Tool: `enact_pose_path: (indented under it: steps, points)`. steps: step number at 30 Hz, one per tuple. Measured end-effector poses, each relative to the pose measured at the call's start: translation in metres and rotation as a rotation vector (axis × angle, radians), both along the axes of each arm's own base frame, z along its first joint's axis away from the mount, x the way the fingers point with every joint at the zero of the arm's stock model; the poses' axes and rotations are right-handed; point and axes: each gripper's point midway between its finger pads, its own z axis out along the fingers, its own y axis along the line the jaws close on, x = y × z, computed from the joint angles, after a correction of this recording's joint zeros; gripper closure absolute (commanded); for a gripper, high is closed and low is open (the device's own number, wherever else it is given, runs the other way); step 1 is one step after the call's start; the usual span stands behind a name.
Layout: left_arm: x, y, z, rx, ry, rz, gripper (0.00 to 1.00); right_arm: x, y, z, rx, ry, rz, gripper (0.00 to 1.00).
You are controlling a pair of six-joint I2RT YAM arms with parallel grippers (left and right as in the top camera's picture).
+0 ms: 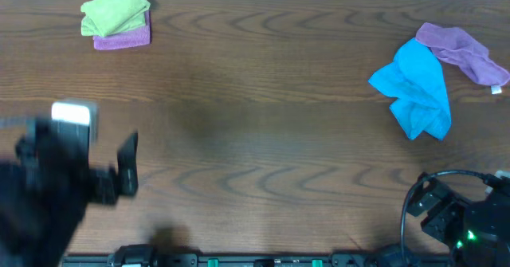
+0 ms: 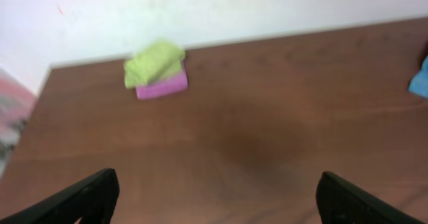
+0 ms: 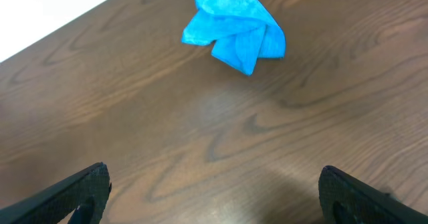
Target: Fold the cloth
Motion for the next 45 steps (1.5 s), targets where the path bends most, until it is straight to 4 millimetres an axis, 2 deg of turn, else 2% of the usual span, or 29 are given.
enact_pose_path:
  steps: [2, 4, 6, 9, 17, 23, 32, 45]
  points:
    - [-0.015, -0.001, -0.007, 0.005, -0.052, -0.006, 0.05, 0.000, 0.000, 0.000, -0.001, 0.000, -0.001, 0.01]
    - [-0.026, -0.004, -0.024, 0.002, -0.083, -0.020, 0.05, 0.000, 0.000, 0.000, 0.000, 0.000, 0.000, 0.01]
    - [-0.028, -0.006, -0.041, 0.000, -0.101, -0.031, 0.05, 0.000, 0.000, 0.000, 0.000, -0.001, 0.000, 0.01]
    - [-0.025, -0.009, -0.074, -0.009, -0.124, -0.049, 0.05, 0.000, 0.000, 0.001, 0.000, -0.002, 0.000, 0.01]
    - [-0.005, -0.006, -0.128, -0.010, -0.220, -0.035, 0.05, 0.000, 0.000, 0.001, 0.000, -0.003, -0.001, 0.01]
    - [0.017, 0.000, -0.179, -0.025, -0.237, -0.011, 0.05, 0.000, 0.000, 0.001, 0.001, -0.002, -0.001, 0.01]
    - [0.039, 0.004, -0.225, -0.058, -0.233, 0.006, 0.05, 0.000, 0.000, 0.001, 0.001, -0.002, 0.000, 0.01]
    - [0.053, 0.031, -0.259, -0.194, -0.234, 0.198, 0.05, 0.000, 0.000, 0.001, 0.001, -0.003, 0.000, 0.01]
